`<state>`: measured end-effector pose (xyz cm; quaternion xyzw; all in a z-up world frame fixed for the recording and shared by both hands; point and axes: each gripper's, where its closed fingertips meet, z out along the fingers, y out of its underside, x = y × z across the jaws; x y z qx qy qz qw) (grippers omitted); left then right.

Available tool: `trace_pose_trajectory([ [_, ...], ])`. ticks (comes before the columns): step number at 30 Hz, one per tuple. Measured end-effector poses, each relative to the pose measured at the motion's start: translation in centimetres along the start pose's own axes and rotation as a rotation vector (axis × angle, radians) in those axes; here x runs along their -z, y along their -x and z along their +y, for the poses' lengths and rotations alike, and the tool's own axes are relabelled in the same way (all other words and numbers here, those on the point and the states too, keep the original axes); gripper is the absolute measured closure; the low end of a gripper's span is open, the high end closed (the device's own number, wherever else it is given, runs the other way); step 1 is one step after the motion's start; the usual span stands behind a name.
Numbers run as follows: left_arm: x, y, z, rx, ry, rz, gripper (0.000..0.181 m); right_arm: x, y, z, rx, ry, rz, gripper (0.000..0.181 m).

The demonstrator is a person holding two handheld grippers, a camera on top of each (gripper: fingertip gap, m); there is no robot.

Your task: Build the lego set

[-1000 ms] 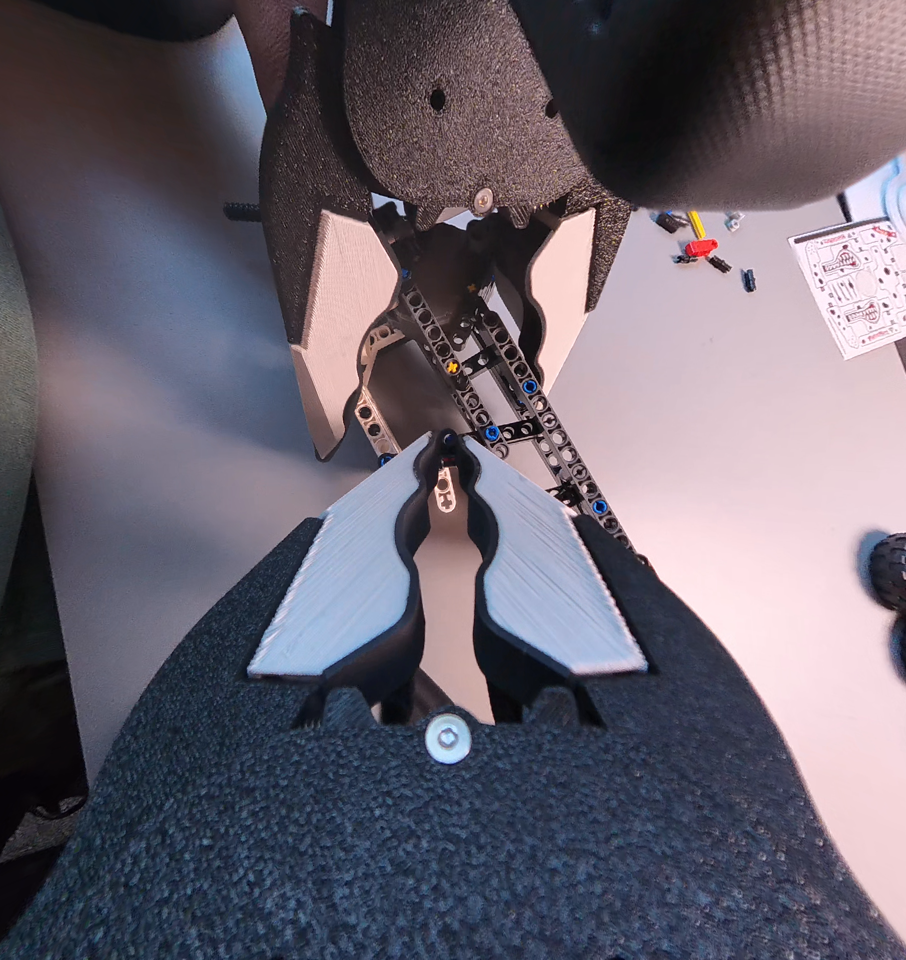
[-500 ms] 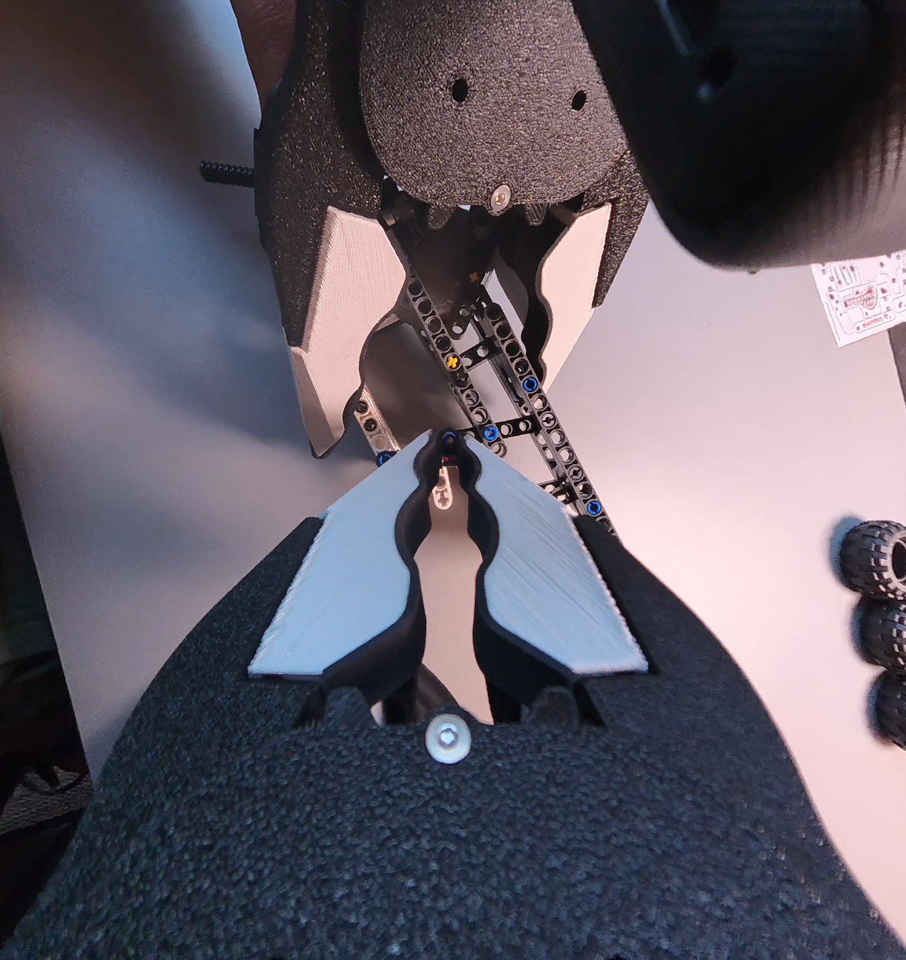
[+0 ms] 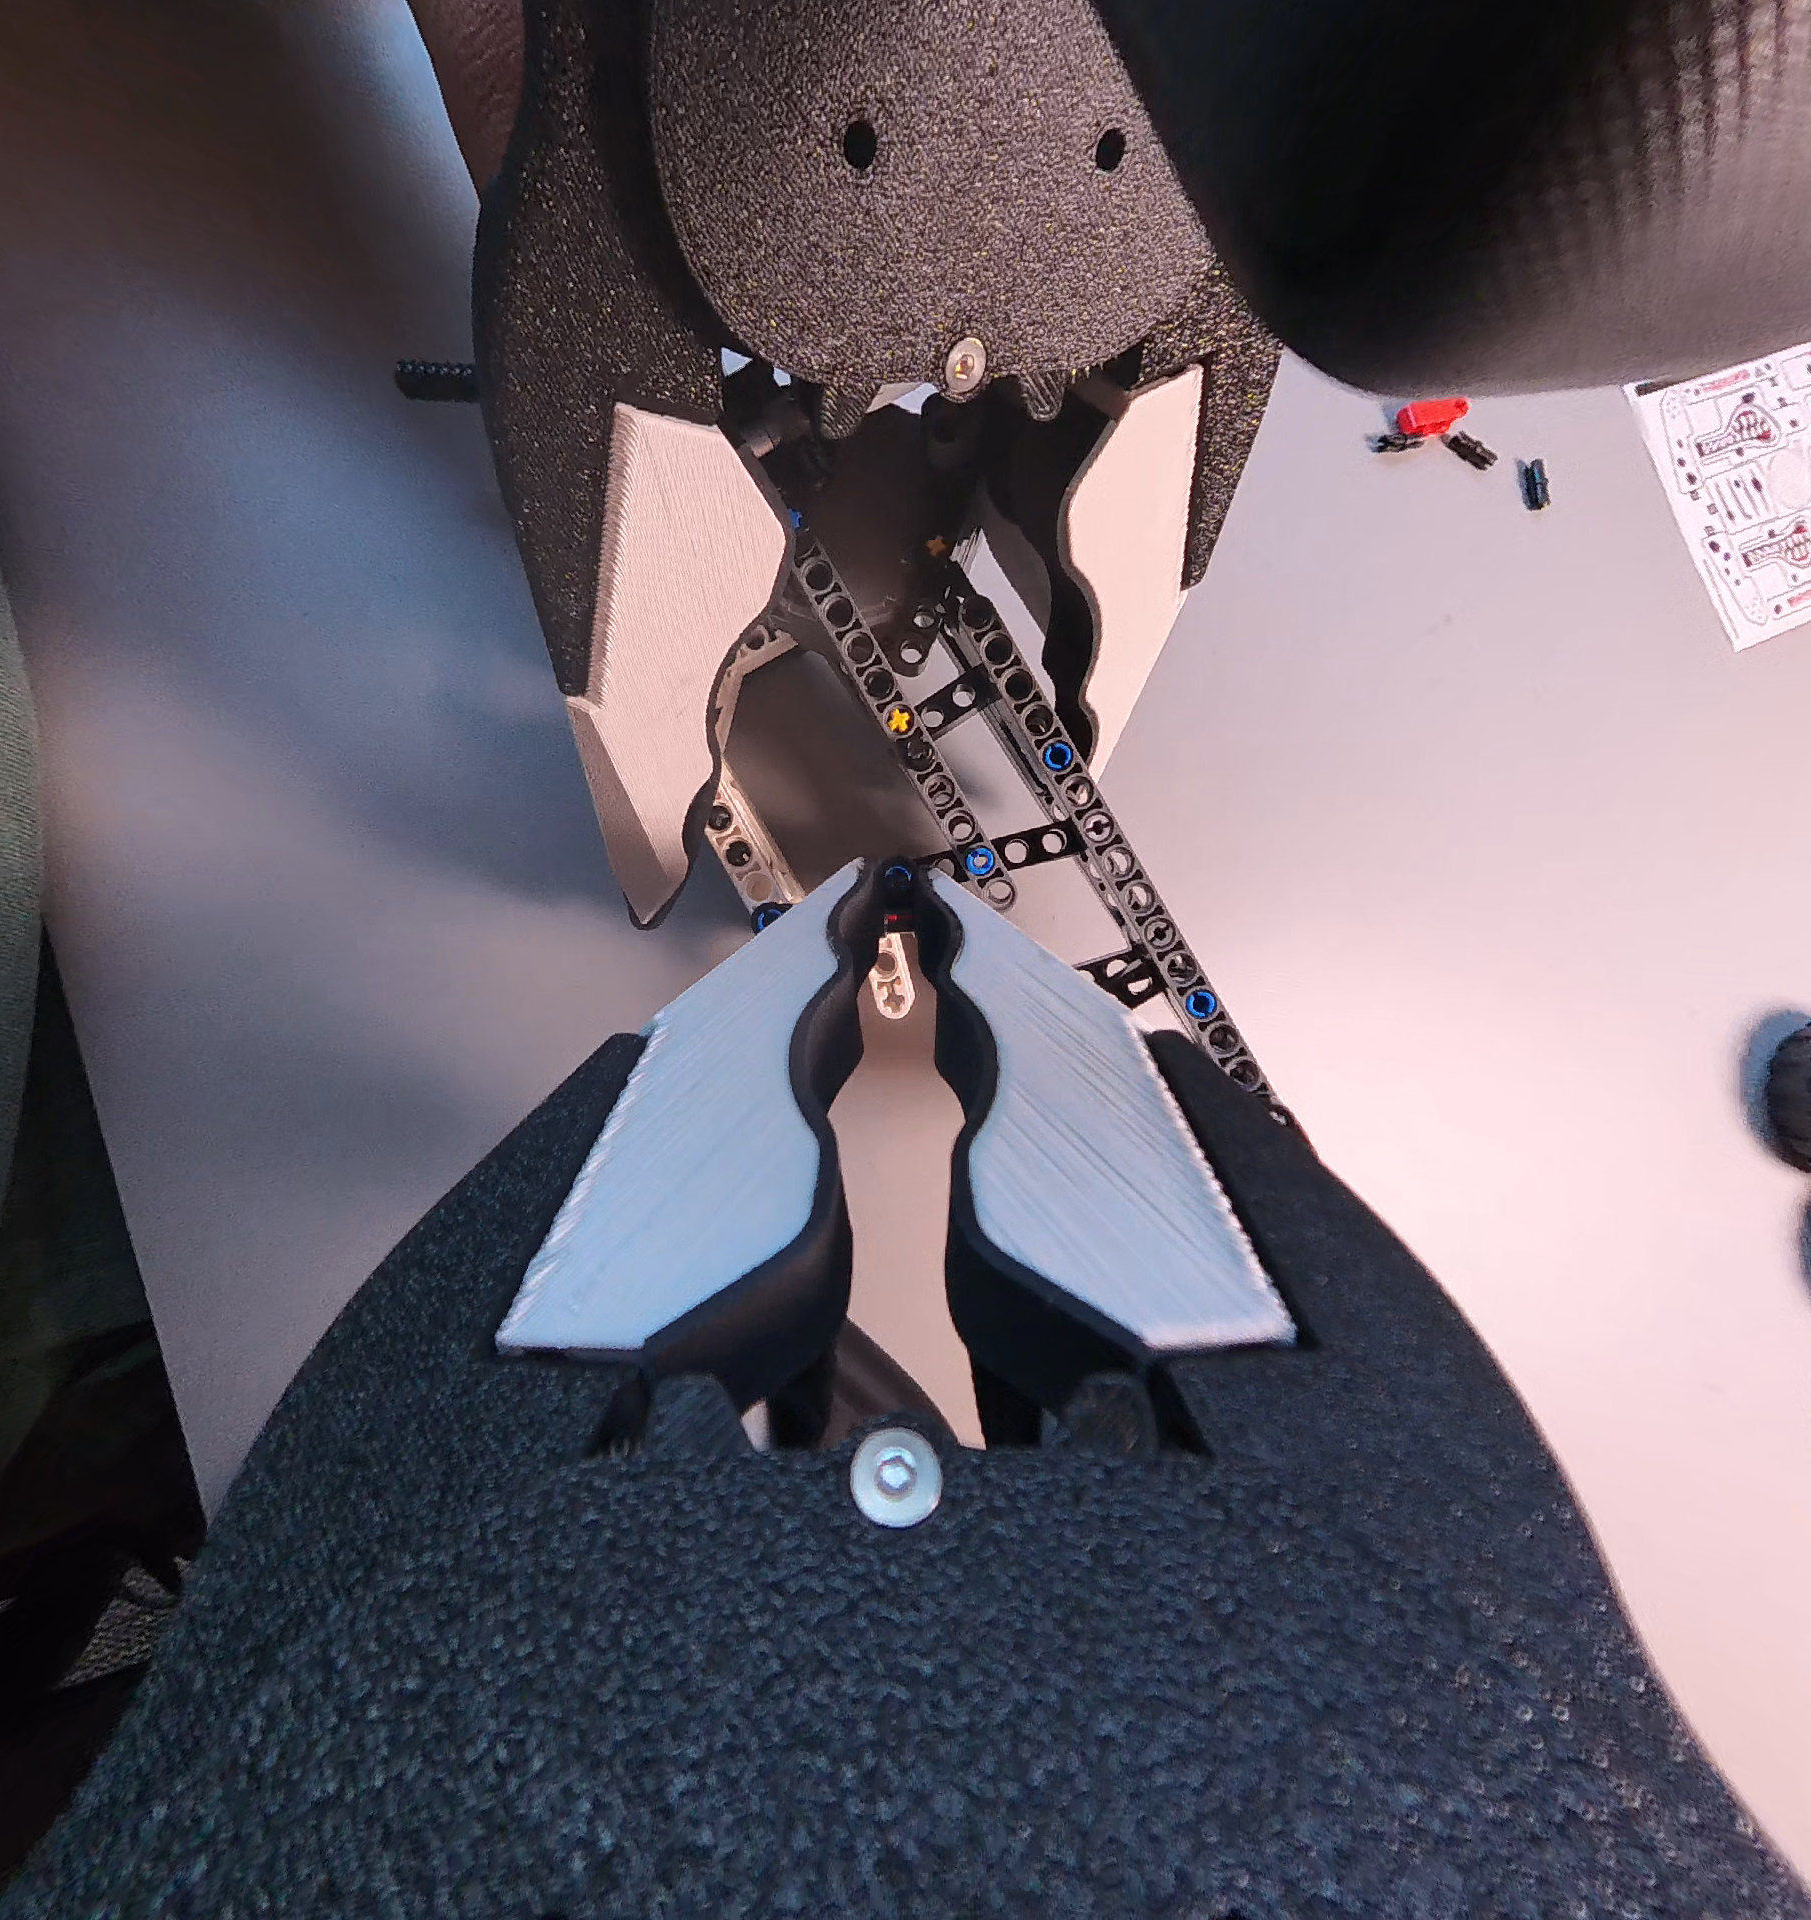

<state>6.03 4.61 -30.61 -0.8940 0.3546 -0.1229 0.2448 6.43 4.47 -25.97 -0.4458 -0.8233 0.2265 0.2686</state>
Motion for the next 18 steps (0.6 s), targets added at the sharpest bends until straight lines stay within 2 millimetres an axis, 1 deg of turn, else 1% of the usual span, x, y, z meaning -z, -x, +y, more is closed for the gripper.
trace_pose_trajectory([
  [1,0.0,0.0,-0.02,0.002,-0.001,0.0,0.077,-0.01,-0.01,0.02,-0.006,0.003,-0.002,0.175],
  [8,0.01,-0.03,-0.05,0.016,-0.007,0.008,0.077,-0.2,-0.11,0.06,0.01,0.03,0.014,0.175],
  [14,0.03,0.01,-0.06,0.023,-0.013,0.01,0.077,-0.05,-0.16,-0.14,0.095,0.025,0.068,0.175],
  [18,0.04,-0.09,-0.09,0.019,-0.024,0.014,0.073,0.21,-0.24,-0.45,0.039,-0.03,0.077,0.174],
])
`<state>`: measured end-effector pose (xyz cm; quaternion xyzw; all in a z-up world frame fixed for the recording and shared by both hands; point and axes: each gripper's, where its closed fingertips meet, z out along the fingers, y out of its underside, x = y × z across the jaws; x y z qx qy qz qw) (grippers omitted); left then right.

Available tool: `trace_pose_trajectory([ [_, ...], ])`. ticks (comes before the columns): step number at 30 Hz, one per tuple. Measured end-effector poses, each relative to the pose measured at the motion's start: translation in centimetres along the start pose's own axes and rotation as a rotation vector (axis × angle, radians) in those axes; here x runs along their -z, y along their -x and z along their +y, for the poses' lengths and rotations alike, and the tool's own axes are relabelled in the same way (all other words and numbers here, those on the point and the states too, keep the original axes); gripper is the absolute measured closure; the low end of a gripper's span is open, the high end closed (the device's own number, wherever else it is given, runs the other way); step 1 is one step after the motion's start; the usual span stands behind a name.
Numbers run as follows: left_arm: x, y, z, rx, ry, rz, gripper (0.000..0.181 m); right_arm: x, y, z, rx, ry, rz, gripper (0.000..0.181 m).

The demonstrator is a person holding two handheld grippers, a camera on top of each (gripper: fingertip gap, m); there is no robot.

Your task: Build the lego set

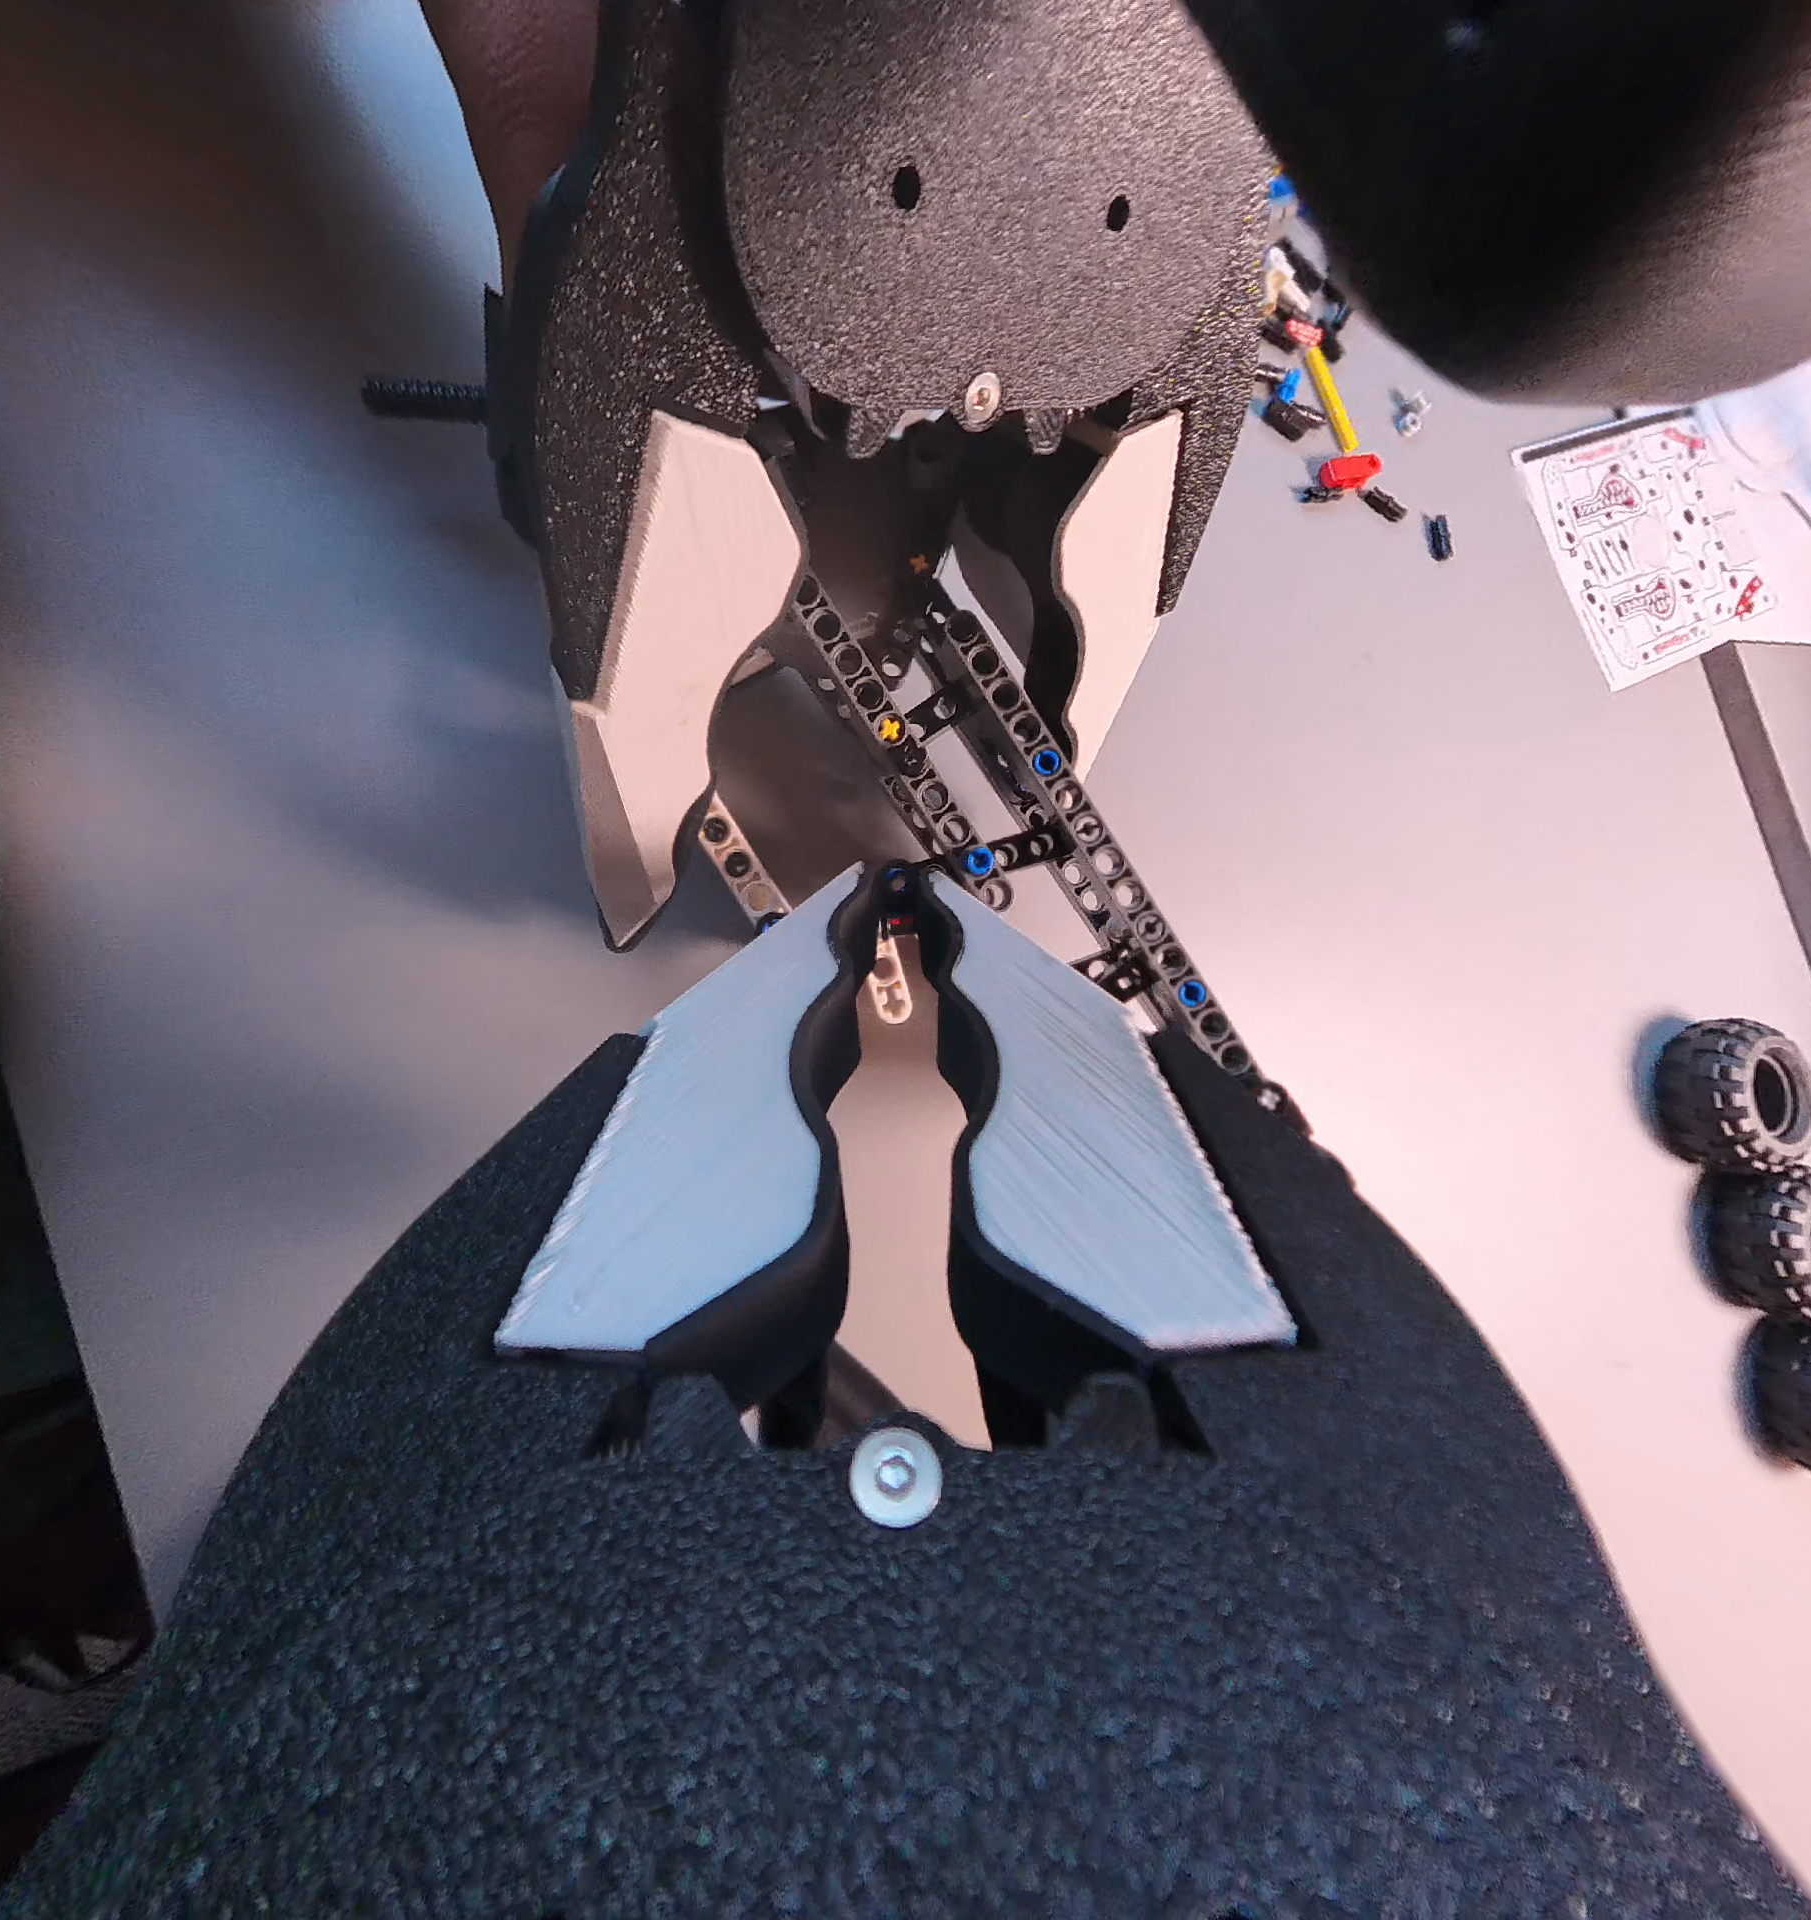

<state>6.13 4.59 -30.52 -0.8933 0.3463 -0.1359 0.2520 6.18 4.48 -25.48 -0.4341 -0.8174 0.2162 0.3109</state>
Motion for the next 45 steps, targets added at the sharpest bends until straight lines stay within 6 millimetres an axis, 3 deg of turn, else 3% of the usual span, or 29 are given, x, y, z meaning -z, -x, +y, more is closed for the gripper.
trace_pose_trajectory([
  [6,0.4,-0.2,-0.3,0.019,-0.031,0.036,0.072,-0.1,-0.2,-0.1,-0.091,-0.02,-0.03,0.166],
  [10,1.8,-0.4,-1.0,0.055,-0.101,0.098,0.068,-0.2,0.0,-0.1,-0.117,-0.028,-0.047,0.156],
  [13,3.8,-0.1,-1.4,0.085,-0.186,0.157,0.076,1.6,-0.1,-0.5,-0.175,-0.138,-0.08,0.139],
  [15,5.1,0.3,-1.3,0.109,-0.229,0.191,0.088,2.5,-0.6,1.3,-0.163,-0.156,-0.062,0.14],
  [18,5.9,1.0,-1.6,0.113,-0.278,0.209,0.101,1.4,-0.9,3.1,-0.053,-0.15,0.008,0.142],
  [22,5.8,1.2,-1.1,0.08,-0.262,0.185,0.108,-0.9,-1.4,1.1,0.101,-0.209,0.067,0.146],
  [25,6.4,0.8,-0.8,0.072,-0.264,0.133,0.104,-0.9,-1.9,0.0,0.169,-0.265,0.055,0.169],
  [27,7.0,0.3,-0.6,0.078,-0.281,0.094,0.102,-1.0,-1.5,-0.1,0.205,-0.247,0.003,0.17],
  [36,7.4,-0.2,0.8,-0.032,-0.25,-0.183,0.09,-0.8,-1.8,-3.3,-0.142,-0.202,-0.193,0.172],
  [40,6.6,0.8,1.8,-0.143,-0.199,-0.323,0.086,-0.7,-1.6,-4.7,-0.238,-0.203,-0.245,0.173],
  [45,6.3,2.1,2.5,-0.264,-0.189,-0.443,0.106,-0.8,-1.6,-5.8,-0.279,-0.189,-0.258,0.174],
])
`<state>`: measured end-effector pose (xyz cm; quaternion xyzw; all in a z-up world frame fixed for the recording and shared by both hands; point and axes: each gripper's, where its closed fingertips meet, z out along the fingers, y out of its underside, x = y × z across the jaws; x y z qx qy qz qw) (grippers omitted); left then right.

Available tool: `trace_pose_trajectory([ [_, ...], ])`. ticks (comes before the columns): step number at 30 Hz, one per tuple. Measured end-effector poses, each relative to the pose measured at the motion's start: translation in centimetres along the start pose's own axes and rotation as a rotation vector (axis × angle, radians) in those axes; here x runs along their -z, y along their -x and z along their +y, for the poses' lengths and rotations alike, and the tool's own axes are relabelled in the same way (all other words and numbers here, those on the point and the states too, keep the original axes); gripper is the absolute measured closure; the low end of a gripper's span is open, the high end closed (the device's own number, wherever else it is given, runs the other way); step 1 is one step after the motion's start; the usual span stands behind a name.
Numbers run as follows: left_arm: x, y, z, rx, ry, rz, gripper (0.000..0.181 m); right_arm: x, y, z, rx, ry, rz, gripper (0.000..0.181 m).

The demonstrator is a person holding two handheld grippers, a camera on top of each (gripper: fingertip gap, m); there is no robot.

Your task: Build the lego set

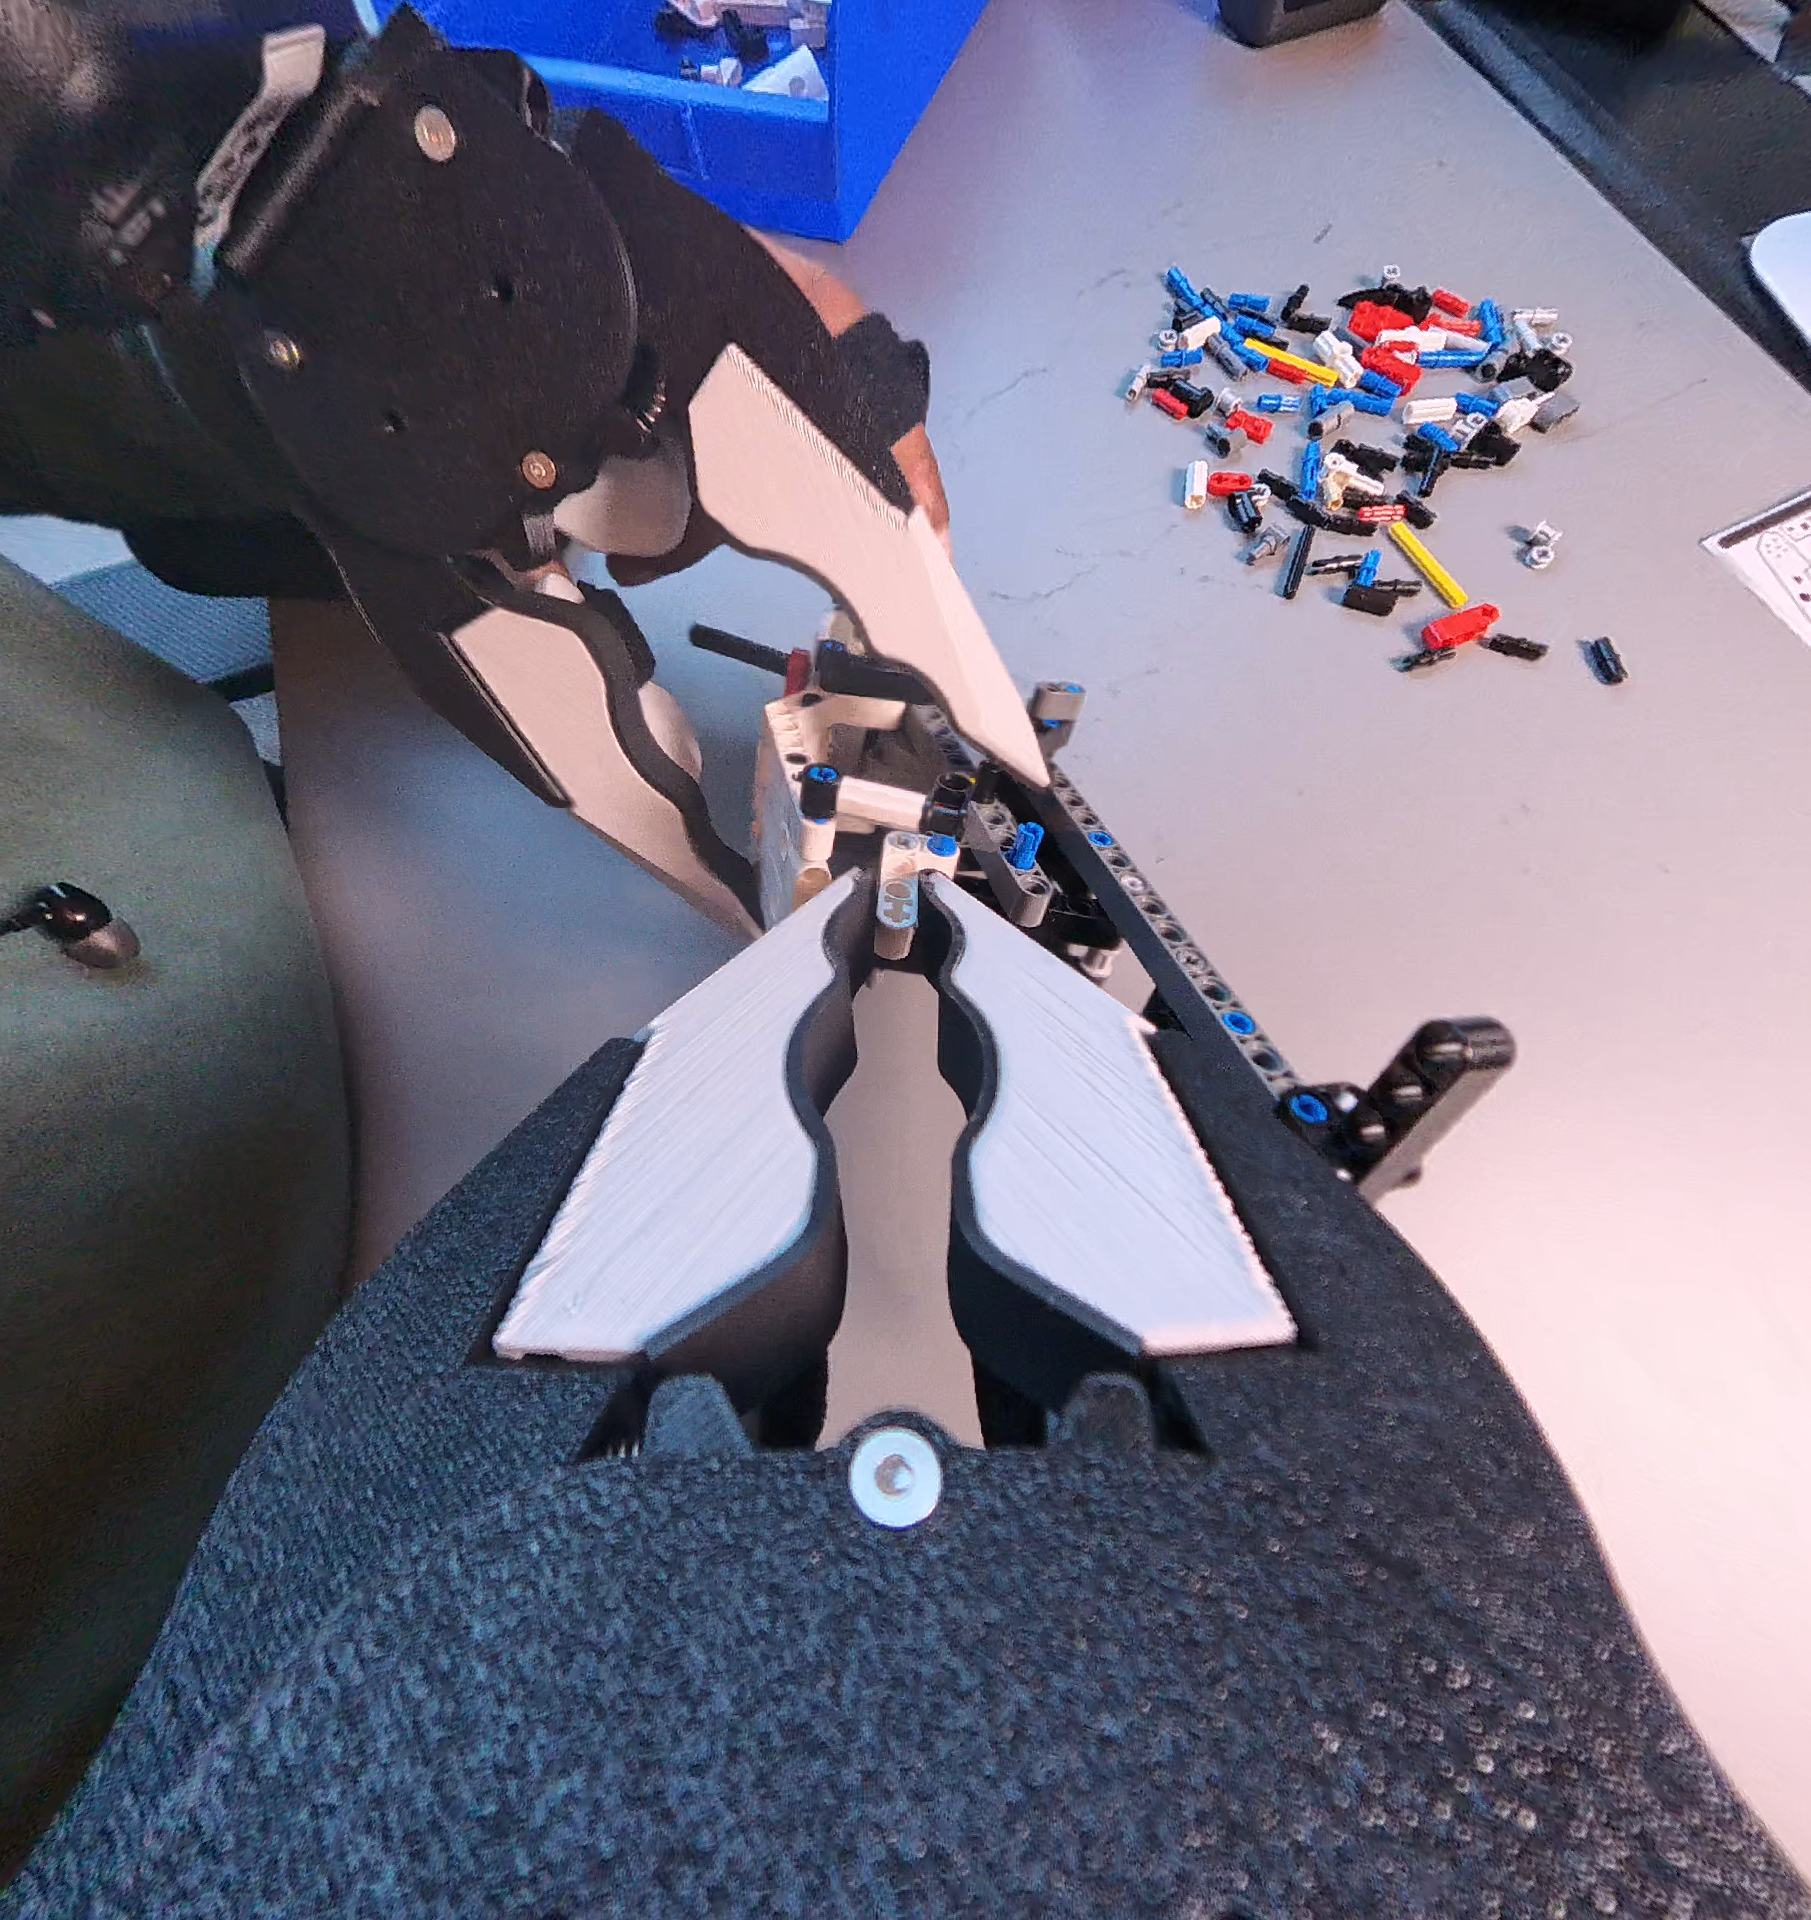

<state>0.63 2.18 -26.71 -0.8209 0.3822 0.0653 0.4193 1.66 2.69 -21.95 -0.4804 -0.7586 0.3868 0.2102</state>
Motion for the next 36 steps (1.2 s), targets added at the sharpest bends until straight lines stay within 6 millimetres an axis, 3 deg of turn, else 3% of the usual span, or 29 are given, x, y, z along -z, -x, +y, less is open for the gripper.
trace_pose_trajectory([
  [3,0.3,0.1,0.2,-0.01,-0.037,0.003,0.116,-0.2,-0.1,-0.4,0.027,-0.012,0.019,0.173],
  [8,0.7,0.3,0.5,-0.011,-0.106,0.025,0.117,-0.6,0.1,-0.7,0.142,-0.064,0.048,0.171],
  [13,1.3,0.4,0.7,0.014,-0.149,0.089,0.118,-0.1,0.3,-0.7,0.509,-0.083,0.155,0.137],
  [16,1.5,0.6,0.7,0.035,-0.159,0.142,0.118,-0.9,0.1,-0.3,0.751,-0.043,0.257,0.12],
  [18,1.5,0.6,0.6,0.047,-0.166,0.179,0.118,-1.7,-0.3,-0.2,0.822,-0.012,0.314,0.111],
  [22,1.8,0.7,0.1,0.085,-0.194,0.279,0.117,-2.5,-1.1,-0.5,0.808,0.027,0.33,0.105],
  [27,2.1,0.6,-0.1,0.116,-0.226,0.398,0.117,-3.2,-1.2,-0.9,0.797,0.064,0.297,0.118],
  [36,2.7,0.7,-0.3,0.199,-0.301,0.556,0.117,-3.3,-1.3,-1.1,0.645,0.063,0.181,0.121],
])
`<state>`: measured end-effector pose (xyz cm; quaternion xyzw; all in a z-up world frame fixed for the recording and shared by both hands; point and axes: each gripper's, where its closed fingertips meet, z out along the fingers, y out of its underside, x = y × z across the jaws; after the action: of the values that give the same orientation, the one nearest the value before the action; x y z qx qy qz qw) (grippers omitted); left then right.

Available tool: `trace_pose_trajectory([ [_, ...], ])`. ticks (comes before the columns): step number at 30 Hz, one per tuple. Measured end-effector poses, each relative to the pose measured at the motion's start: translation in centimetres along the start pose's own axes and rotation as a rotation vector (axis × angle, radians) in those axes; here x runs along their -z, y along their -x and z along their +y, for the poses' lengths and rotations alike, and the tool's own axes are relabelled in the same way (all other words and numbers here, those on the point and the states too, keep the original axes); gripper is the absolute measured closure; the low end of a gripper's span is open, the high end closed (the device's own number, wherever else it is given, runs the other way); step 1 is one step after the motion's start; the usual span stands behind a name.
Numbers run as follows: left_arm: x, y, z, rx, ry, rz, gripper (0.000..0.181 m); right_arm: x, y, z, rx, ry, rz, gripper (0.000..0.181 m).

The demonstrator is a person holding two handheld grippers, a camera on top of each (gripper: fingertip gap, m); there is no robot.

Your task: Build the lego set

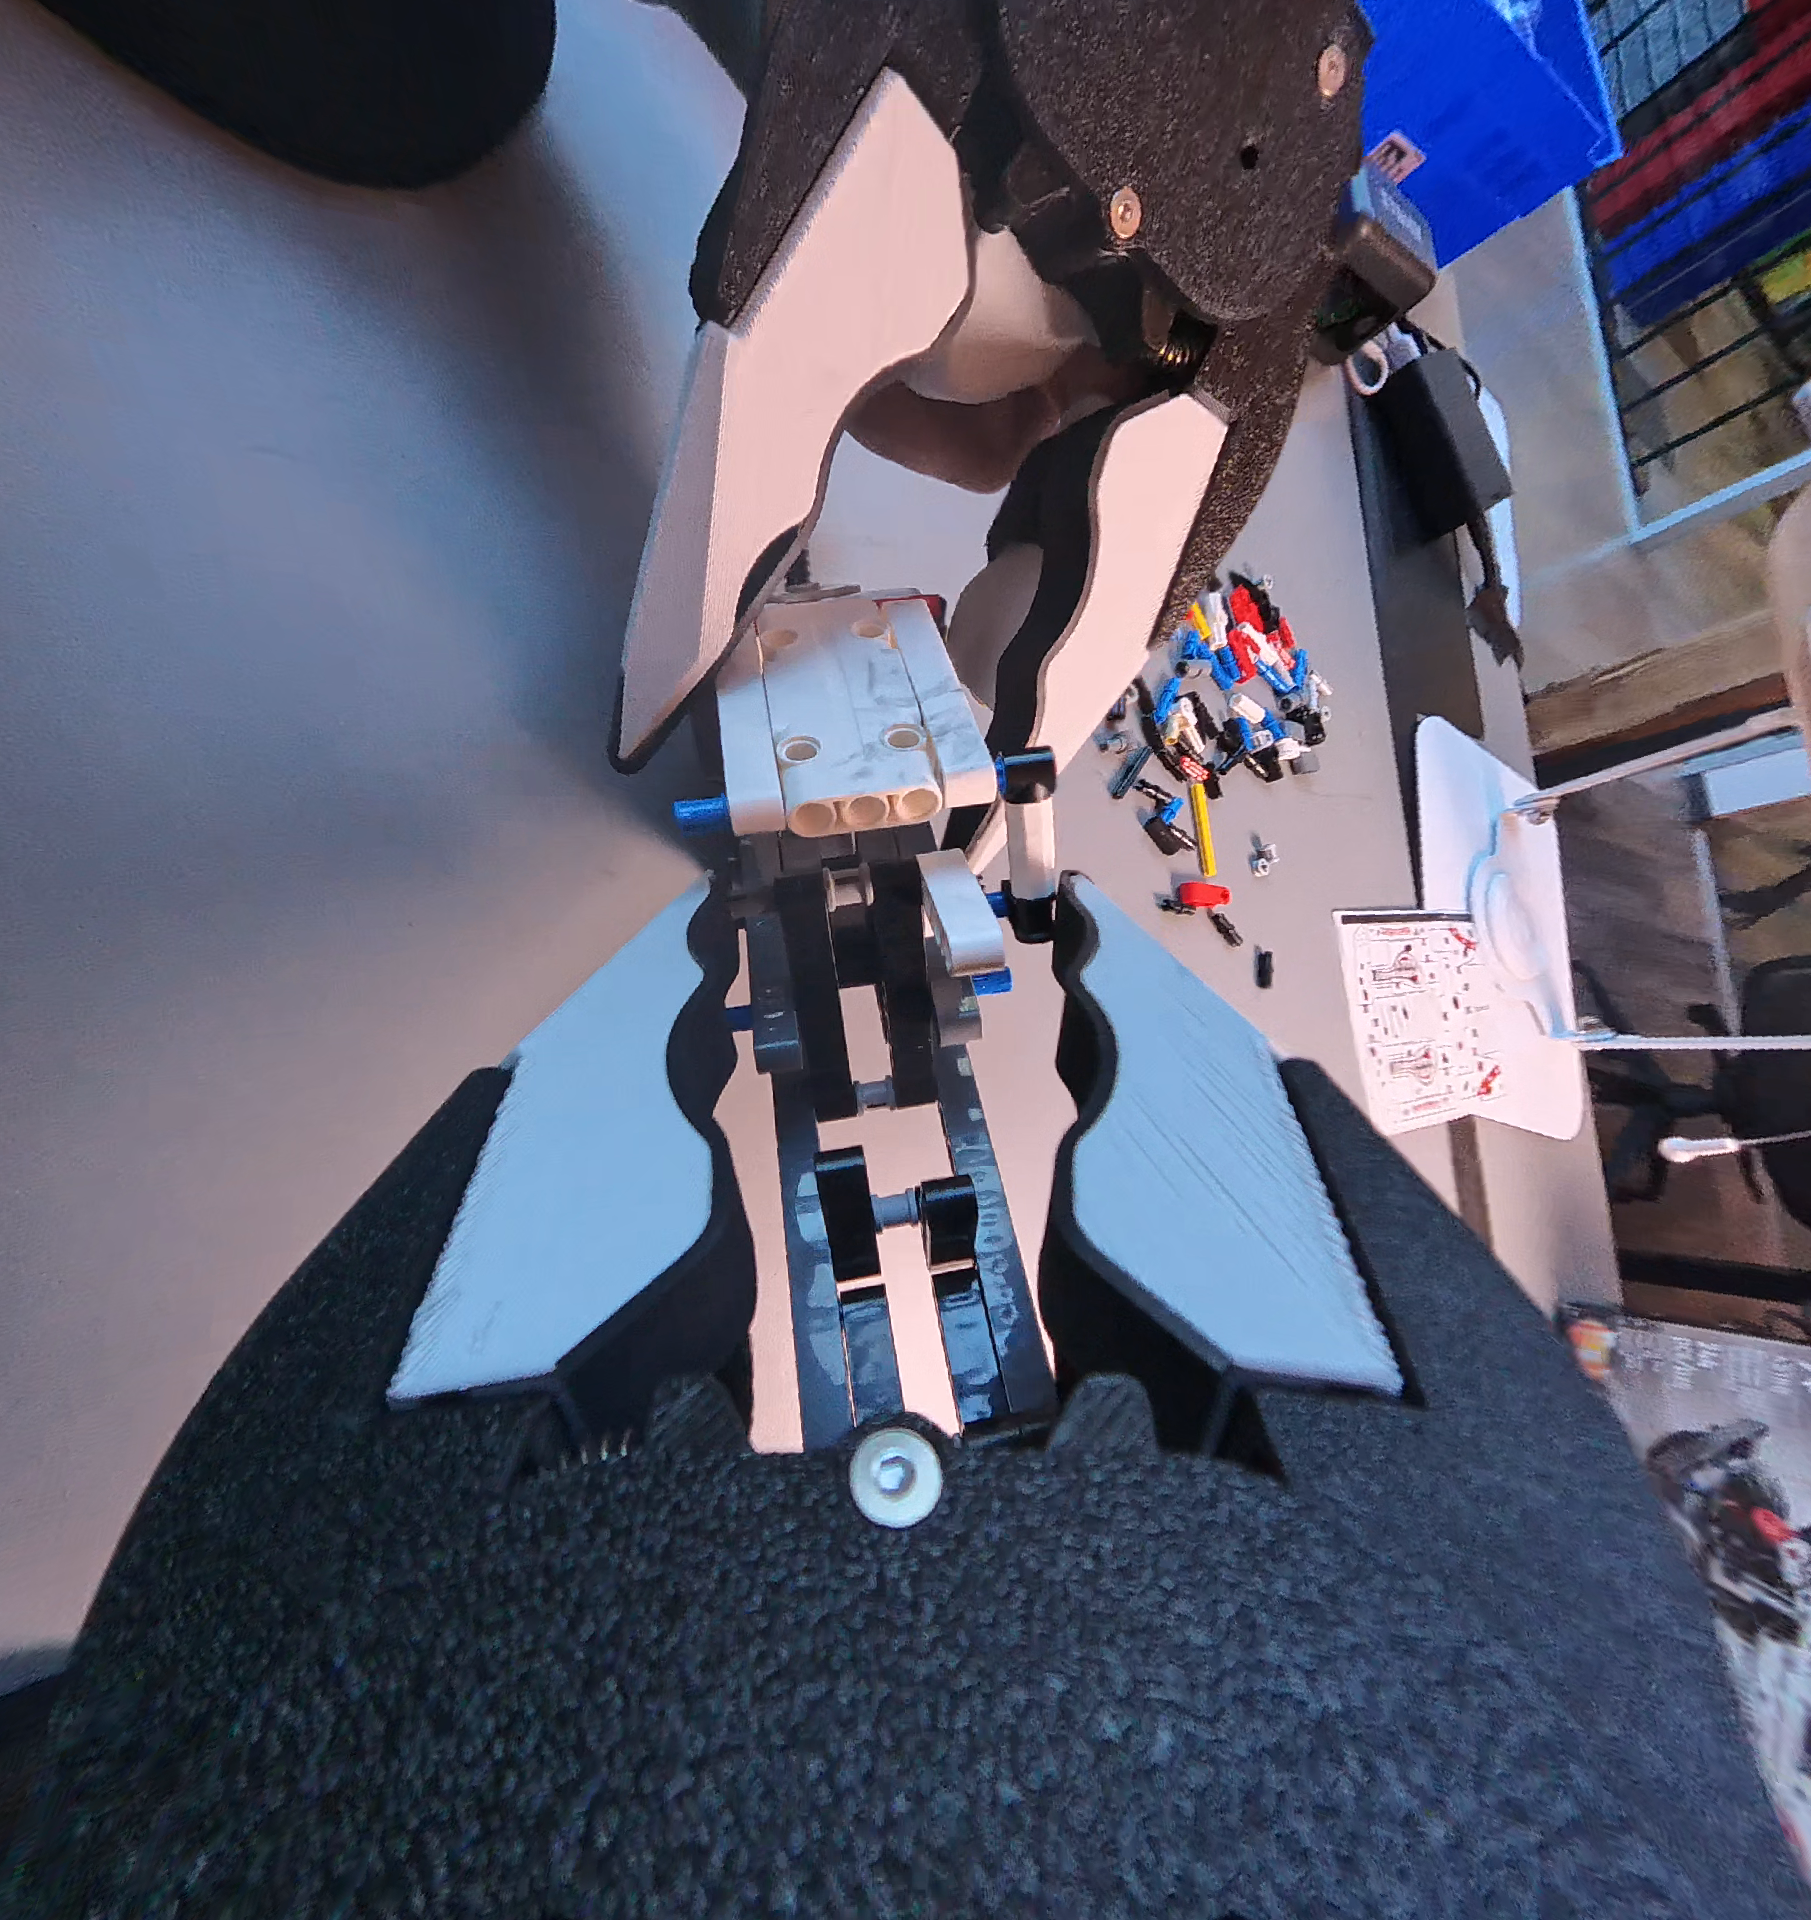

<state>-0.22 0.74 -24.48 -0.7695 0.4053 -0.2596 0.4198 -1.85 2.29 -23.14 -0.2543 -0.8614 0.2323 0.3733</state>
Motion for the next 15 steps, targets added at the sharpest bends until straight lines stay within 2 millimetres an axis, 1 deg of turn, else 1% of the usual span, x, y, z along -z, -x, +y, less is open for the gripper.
trace_pose_trajectory([
  [3,0.3,0.3,-0.3,0.016,-0.029,-0.003,0.116,0.0,-0.1,0.2,-0.064,-0.006,-0.035,0.121],
  [4,0.5,0.5,-0.4,0.014,-0.035,-0.025,0.112,0.0,-0.1,0.2,-0.086,-0.011,-0.047,0.122],
  [6,1.0,0.5,-0.6,0.027,-0.026,-0.051,0.098,-0.1,0.0,0.2,-0.122,-0.025,-0.066,0.122],
  [7,1.0,0.4,-0.4,0.041,-0.001,-0.061,0.088,-0.1,0.0,0.2,-0.131,-0.028,-0.063,0.122],
  [9,0.7,0.1,0.9,0.064,0.077,-0.093,0.076,-0.1,0.0,0.3,-0.152,-0.036,-0.059,0.121],
  [11,0.0,0.3,2.9,0.064,0.184,-0.148,0.086,0.0,0.1,0.5,-0.182,-0.053,-0.059,0.121],
  [13,-0.8,0.7,4.3,0.038,0.246,-0.199,0.096,0.2,0.4,0.6,-0.209,-0.083,-0.074,0.121],
  [14,-1.1,0.8,4.7,0.041,0.261,-0.199,0.095,0.3,0.5,0.7,-0.22,-0.091,-0.078,0.121],
  [15,-1.2,0.7,4.8,0.046,0.26,-0.195,0.096,0.4,0.6,0.9,-0.242,-0.098,-0.087,0.121],
])
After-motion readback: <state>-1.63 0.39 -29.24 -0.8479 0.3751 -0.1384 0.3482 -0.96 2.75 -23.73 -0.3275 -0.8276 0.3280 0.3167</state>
